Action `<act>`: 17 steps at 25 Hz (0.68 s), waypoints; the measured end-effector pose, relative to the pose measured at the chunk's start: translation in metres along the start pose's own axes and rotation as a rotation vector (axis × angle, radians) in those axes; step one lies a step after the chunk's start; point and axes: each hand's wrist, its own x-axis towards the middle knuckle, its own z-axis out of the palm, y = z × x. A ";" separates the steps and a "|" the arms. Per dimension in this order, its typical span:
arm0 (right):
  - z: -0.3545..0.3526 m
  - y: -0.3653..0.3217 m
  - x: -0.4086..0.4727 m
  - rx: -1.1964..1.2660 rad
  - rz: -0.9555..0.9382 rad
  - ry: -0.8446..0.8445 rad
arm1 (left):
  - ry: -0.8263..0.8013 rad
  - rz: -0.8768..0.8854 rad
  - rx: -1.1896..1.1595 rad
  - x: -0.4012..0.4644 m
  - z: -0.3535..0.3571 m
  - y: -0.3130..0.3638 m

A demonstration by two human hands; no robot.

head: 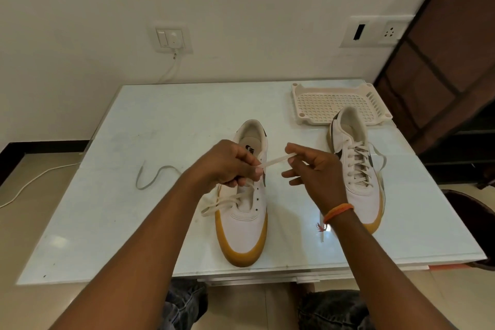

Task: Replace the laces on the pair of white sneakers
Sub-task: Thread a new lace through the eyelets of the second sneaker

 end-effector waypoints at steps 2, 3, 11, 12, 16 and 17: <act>-0.009 0.004 0.005 -0.030 0.003 0.017 | -0.033 -0.040 0.094 0.000 -0.010 -0.004; -0.012 0.007 0.005 -0.072 -0.009 0.011 | -0.050 -0.057 0.126 0.000 -0.014 -0.006; 0.022 -0.013 -0.020 0.007 -0.014 -0.248 | 0.188 0.145 0.101 0.000 -0.005 0.000; 0.027 -0.017 -0.025 0.035 -0.044 -0.273 | 0.166 0.168 0.001 -0.001 -0.001 0.005; 0.029 -0.022 -0.030 0.081 -0.127 -0.248 | -0.053 -0.022 -0.413 -0.005 0.006 0.017; 0.028 -0.022 -0.029 0.068 -0.131 -0.245 | -0.071 -0.058 -0.448 -0.005 0.005 0.016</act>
